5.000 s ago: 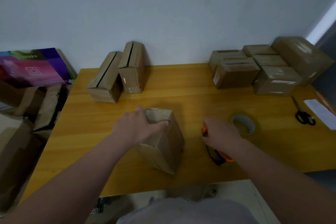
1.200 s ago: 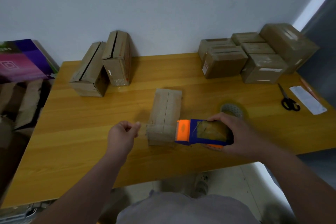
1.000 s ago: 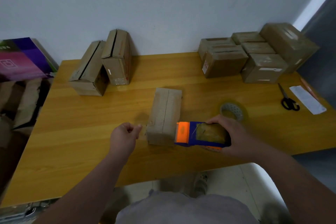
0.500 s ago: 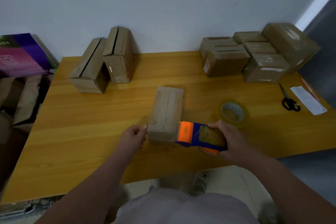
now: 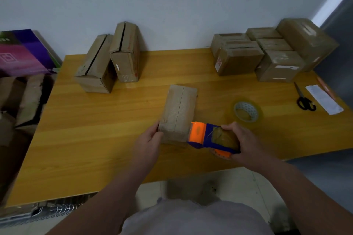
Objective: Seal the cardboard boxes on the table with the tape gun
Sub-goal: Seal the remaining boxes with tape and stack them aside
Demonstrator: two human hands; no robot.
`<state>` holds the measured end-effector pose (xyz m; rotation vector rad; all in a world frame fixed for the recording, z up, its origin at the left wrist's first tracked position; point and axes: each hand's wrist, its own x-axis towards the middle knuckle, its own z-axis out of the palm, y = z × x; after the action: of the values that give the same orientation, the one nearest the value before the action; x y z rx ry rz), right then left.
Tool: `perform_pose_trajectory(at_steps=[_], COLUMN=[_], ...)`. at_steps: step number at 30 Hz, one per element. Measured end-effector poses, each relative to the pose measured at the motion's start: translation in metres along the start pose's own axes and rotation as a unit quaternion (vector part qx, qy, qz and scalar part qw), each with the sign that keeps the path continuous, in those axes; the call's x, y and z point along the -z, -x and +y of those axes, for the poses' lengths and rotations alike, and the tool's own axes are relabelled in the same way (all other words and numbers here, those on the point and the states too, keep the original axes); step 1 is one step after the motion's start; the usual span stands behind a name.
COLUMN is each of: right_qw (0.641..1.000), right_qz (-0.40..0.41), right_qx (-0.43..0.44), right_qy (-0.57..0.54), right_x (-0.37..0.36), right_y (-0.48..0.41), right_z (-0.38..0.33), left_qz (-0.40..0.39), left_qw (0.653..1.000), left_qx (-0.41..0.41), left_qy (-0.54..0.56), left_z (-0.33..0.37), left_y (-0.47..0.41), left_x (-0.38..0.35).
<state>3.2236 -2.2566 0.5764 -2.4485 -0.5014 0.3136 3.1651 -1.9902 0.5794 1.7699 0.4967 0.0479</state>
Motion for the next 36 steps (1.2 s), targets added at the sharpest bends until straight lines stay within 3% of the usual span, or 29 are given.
perform_pose_trajectory(at_steps=[3,6,11,14,18,25,36], right_qw=[1.0,1.0,1.0,0.999,0.999,0.998,0.994], right_qz=[0.0,-0.006,-0.013,-0.019,-0.034,-0.031,-0.056], right_qx=[0.002,0.0,0.007,0.013,0.018,0.046,0.09], right_qy=[0.001,0.008,0.013,0.023,0.038,0.037,-0.007], right_x=[0.0,0.003,0.004,0.007,0.011,0.018,0.037], right_y=[-0.001,-0.003,-0.004,-0.005,-0.008,-0.01,-0.002], right_z=[-0.001,-0.003,-0.002,-0.004,-0.008,-0.015,-0.009], left_qz=[-0.031,-0.053,-0.102,-0.142,-0.19,-0.223,-0.212], left_qw=[0.999,0.981,0.866,0.81,0.769,0.768,0.772], left_qx=[-0.015,-0.052,-0.149,-0.195,-0.224,-0.206,-0.19], left_qy=[-0.029,-0.177,-0.467,-0.535,-0.568,-0.564,-0.568], left_z=[-0.001,-0.001,0.006,0.01,0.011,0.017,0.018], left_y=[0.001,0.001,0.007,0.007,0.002,-0.002,-0.004], left_x=[0.0,0.0,-0.009,-0.014,-0.01,-0.008,-0.013])
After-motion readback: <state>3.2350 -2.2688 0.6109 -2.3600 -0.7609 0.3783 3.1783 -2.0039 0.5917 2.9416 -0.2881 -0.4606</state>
